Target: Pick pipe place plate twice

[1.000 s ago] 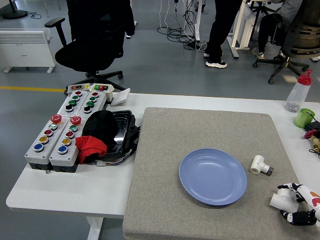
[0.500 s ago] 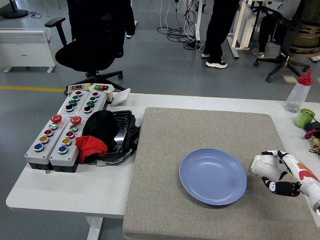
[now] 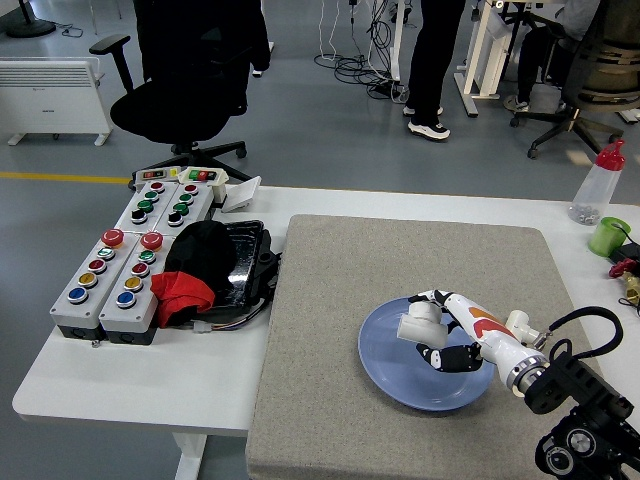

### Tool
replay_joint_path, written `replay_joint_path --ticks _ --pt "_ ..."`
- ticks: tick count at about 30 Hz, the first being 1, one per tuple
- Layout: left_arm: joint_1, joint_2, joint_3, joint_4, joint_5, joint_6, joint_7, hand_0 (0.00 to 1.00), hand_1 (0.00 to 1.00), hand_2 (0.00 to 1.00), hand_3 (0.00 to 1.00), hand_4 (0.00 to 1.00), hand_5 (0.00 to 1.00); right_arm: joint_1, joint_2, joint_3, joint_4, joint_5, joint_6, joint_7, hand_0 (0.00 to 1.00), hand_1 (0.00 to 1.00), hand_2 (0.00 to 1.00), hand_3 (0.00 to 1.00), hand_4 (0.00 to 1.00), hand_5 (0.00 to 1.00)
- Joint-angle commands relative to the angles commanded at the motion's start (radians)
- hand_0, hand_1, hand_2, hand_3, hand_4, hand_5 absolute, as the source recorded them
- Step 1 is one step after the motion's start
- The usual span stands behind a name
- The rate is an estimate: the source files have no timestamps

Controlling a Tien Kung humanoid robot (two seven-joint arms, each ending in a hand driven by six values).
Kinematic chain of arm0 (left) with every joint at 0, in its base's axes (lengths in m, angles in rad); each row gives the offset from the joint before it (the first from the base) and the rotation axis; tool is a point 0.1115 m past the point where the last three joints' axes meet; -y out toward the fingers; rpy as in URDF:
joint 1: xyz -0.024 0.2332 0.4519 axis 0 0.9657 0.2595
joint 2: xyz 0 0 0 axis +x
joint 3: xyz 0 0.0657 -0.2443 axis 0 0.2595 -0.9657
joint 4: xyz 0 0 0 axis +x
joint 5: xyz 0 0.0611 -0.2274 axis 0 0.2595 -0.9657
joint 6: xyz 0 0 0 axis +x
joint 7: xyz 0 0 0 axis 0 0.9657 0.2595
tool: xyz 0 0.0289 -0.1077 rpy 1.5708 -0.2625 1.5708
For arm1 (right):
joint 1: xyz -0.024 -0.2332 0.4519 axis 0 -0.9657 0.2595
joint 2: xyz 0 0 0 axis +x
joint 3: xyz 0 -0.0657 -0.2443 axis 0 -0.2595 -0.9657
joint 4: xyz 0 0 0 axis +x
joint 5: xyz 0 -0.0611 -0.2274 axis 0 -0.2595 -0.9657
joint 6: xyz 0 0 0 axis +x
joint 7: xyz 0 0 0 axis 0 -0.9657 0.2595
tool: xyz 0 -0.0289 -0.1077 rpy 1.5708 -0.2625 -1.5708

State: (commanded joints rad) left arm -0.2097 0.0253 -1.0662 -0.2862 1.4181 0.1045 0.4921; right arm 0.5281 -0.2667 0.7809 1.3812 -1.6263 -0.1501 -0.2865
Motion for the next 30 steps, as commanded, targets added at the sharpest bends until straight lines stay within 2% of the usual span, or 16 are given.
replay_joint_path --ticks 1,5,6,11,12,14,17,18,24,26,28,30 --pt "0.000 0.000 0.000 0.000 0.000 0.000 0.000 0.665 0.639 0.658 0.602 0.466 0.998 0.003 0.002 -0.003 -0.004 0.001 -0.001 0.000 0.743 0.717 0.698 0.718 0.520 0.006" --pt "0.000 -0.001 0.000 0.000 0.000 0.000 0.000 0.665 0.639 0.658 0.602 0.466 0.998 0.035 0.029 -0.041 -0.046 -0.002 0.011 -0.009 0.743 0.717 0.698 0.718 0.520 0.006" --pt "0.000 -0.001 0.000 0.000 0.000 0.000 0.000 0.665 0.638 0.658 0.602 0.467 0.998 0.040 0.034 -0.049 -0.052 0.000 0.013 -0.010 0.864 0.818 0.848 0.804 0.661 0.157" --pt "-0.001 -0.001 0.001 0.000 -0.003 -0.001 0.000 0.665 0.638 0.658 0.602 0.467 0.998 0.066 0.053 -0.096 -0.084 -0.019 0.052 -0.037 0.864 0.818 0.848 0.804 0.661 0.157" --pt "-0.002 -0.001 0.001 0.000 -0.003 -0.001 0.001 0.665 0.638 0.659 0.602 0.465 0.998 0.069 0.056 -0.098 -0.088 -0.026 0.069 -0.050 0.998 0.914 0.998 0.998 0.784 0.284" --pt "-0.003 -0.001 0.000 0.000 -0.002 -0.002 0.001 0.665 0.638 0.659 0.602 0.465 0.998 0.070 0.057 -0.098 -0.090 -0.025 0.075 -0.051 0.998 0.914 0.998 0.998 0.784 0.284" --pt "-0.004 -0.001 -0.002 0.000 0.000 -0.002 0.001 0.665 0.638 0.659 0.602 0.465 0.998 0.064 0.054 -0.084 -0.084 0.013 0.060 -0.013 0.998 0.914 0.998 0.998 0.784 0.284" --pt "-0.004 -0.001 -0.002 0.000 0.000 -0.001 0.001 0.665 0.638 0.660 0.602 0.466 0.998 0.064 0.053 -0.079 -0.081 0.023 0.061 -0.005 0.998 0.965 0.998 0.998 0.867 0.355" --pt "-0.004 -0.001 -0.007 0.001 0.007 -0.003 0.001 0.665 0.638 0.660 0.603 0.466 0.998 0.062 0.046 -0.048 -0.065 0.101 0.111 0.023 0.998 0.983 0.998 0.998 0.881 0.367" --pt "-0.004 -0.001 -0.007 0.001 0.008 -0.003 0.002 0.665 0.638 0.660 0.603 0.466 0.998 0.059 0.044 -0.043 -0.056 0.121 0.113 0.026 0.998 0.983 0.998 0.998 0.881 0.367" --pt "-0.004 -0.001 -0.007 0.001 0.009 -0.003 0.001 0.665 0.638 0.660 0.603 0.466 0.998 0.052 0.040 -0.034 -0.039 0.128 0.078 0.040 0.998 0.983 0.998 0.998 0.881 0.367" --pt "-0.004 -0.002 -0.009 0.001 0.010 -0.002 0.001 0.665 0.638 0.660 0.603 0.466 0.998 0.046 0.037 -0.012 -0.031 0.124 0.019 0.078 0.998 0.968 0.998 0.998 0.881 0.395"
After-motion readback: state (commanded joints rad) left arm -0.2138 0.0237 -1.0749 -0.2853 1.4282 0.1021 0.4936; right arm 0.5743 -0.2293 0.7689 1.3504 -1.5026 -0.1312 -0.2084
